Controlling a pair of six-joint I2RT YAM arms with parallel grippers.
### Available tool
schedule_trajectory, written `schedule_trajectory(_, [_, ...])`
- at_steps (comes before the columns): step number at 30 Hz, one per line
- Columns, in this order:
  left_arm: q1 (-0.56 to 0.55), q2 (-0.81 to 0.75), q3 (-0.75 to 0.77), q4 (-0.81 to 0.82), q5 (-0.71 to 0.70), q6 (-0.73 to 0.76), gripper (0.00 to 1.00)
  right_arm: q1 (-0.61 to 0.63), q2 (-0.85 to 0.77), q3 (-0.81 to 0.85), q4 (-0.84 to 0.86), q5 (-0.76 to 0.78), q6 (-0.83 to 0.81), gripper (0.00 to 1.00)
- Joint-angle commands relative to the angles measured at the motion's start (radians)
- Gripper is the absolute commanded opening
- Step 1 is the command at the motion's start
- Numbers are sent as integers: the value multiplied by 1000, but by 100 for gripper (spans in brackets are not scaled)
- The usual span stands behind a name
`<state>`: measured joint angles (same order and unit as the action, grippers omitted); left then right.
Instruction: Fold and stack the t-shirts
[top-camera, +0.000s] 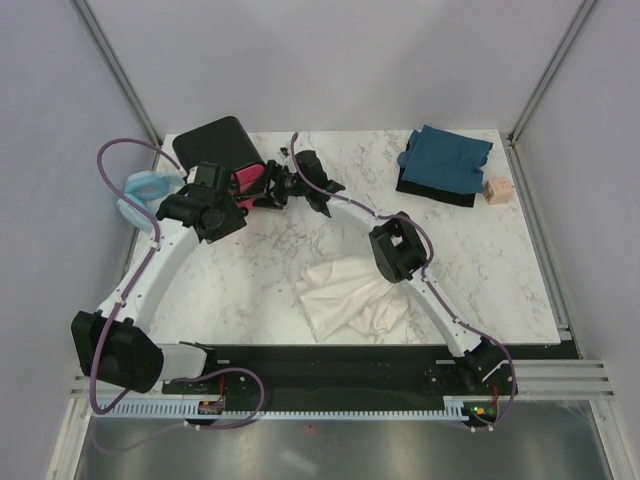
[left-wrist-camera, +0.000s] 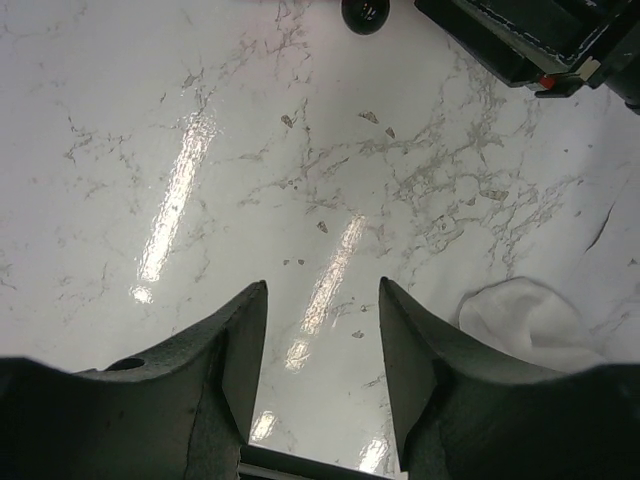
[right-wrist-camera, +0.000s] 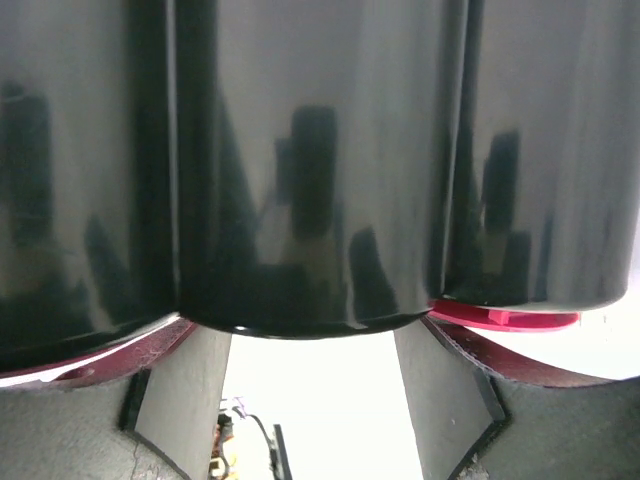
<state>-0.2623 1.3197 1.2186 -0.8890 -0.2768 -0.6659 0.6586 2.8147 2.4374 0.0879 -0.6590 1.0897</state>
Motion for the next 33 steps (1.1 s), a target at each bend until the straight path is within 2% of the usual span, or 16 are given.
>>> schedule_trajectory(1, [-2,-65,33,-16,-7,0,56,-2,80,38,65,94,96,70])
schedule_trajectory(6, [0,-77,35,-30,-25,0,56,-2,111,45,134,147,173,71])
schedule_trajectory(22, [-2,-96,58,-90,-19,3,56,-11,109,44,230,298,191,73])
schedule_trajectory(26, [-2,-105,48,-103,-19,11,56,-20,144,95,240,312,225,73])
schedule_trajectory(33, [-2,-116,52,-120,-16,14,56,-17,131,58,317,322,249,75])
